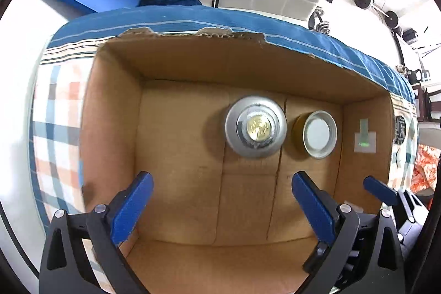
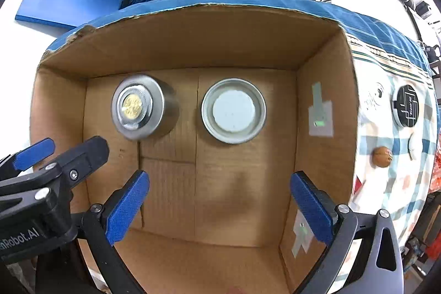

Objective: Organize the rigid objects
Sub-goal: 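Open both grippers and lift them out of the box, then grasp the white cream jar with the left gripper while the right grasps the black 'Blank ME' tin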

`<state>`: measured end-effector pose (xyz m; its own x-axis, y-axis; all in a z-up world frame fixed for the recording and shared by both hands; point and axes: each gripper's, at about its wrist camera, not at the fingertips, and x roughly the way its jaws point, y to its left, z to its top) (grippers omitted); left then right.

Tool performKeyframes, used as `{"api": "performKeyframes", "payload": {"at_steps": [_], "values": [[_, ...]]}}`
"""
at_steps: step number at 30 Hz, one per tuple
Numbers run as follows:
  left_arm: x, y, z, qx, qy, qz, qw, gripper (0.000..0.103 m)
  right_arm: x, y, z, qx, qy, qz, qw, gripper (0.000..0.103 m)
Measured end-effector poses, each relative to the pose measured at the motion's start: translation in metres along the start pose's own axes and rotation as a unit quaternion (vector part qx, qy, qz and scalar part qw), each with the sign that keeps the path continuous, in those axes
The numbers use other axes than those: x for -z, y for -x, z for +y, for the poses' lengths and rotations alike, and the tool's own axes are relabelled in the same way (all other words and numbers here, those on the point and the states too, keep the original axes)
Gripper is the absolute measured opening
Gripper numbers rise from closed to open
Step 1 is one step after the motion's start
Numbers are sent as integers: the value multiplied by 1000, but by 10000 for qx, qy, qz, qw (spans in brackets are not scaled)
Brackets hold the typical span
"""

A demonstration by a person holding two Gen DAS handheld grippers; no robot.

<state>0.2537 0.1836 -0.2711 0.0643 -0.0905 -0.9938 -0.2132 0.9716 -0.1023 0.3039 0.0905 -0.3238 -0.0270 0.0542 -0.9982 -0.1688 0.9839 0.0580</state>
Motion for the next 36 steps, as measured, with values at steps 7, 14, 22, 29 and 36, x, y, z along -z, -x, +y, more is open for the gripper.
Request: {"api": "performKeyframes", "payload": {"at_steps": [7,14,22,29,36], "values": [[6,26,7,-86,-105,-295,9995,103,33,36,-17,-36,31,-220,9997,103],[24,70,-5,39,-215,-693,9974,103,62,83,-26,-241,74,-575,9980,103],[39,113,-70,347,-635,-1114,9911,103,99,140,-95,-377,-297,-951,9943,103],[32,104,-174,548,-1246,-1004,9856,103,102,168,-207,-105,-984,-1100,9890,103],[-15,43,-262,665,-1344,-444,9877,103,72,150,-309,80,-1566,-1003,9825,103]]}}
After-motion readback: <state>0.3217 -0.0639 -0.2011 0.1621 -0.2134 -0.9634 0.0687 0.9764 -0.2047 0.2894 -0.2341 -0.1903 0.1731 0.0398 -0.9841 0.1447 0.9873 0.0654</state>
